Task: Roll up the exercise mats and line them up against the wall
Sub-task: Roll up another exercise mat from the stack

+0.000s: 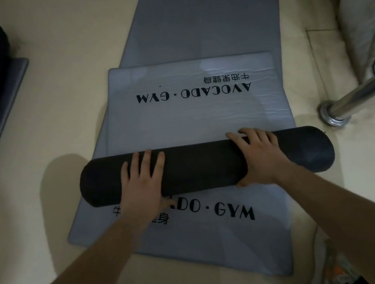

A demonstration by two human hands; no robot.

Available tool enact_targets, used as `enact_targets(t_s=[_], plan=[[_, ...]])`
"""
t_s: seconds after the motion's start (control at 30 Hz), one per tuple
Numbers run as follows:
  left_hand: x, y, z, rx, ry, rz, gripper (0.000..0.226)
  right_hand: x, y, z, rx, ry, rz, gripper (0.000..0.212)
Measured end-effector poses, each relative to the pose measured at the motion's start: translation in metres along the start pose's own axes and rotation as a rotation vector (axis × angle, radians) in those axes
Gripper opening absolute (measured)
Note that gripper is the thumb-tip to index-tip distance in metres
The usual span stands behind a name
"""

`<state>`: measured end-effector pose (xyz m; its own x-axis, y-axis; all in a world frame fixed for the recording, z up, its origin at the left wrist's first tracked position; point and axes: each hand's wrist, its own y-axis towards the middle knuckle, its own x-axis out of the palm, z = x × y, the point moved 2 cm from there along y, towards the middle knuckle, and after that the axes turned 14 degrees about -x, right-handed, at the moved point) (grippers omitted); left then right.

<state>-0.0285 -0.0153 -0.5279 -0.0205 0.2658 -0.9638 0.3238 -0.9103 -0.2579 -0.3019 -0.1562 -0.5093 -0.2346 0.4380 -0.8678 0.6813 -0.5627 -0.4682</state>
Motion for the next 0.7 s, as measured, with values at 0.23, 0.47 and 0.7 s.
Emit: enact_targets(t_s=[0.23, 0.47, 0.7], plan=[[-0.029, 0.079, -0.009, 0.146, -0.006, -0.054, 0.133, -0.009, 0.026, 0.011, -0.003, -0.152, 0.162, 0.129], [-0.051, 0.106, 0.001, 0.113, 0.067, -0.109, 0.129, -0.071, 0.072, 0.030, -0.051, 0.081, -0.179, 0.116], [-0.040, 0.056, 0.002, 0.225, 0.055, -0.471, 0.132, -0.004, -0.014, -0.012, 0.005, 0.149, -0.068, 0.126]])
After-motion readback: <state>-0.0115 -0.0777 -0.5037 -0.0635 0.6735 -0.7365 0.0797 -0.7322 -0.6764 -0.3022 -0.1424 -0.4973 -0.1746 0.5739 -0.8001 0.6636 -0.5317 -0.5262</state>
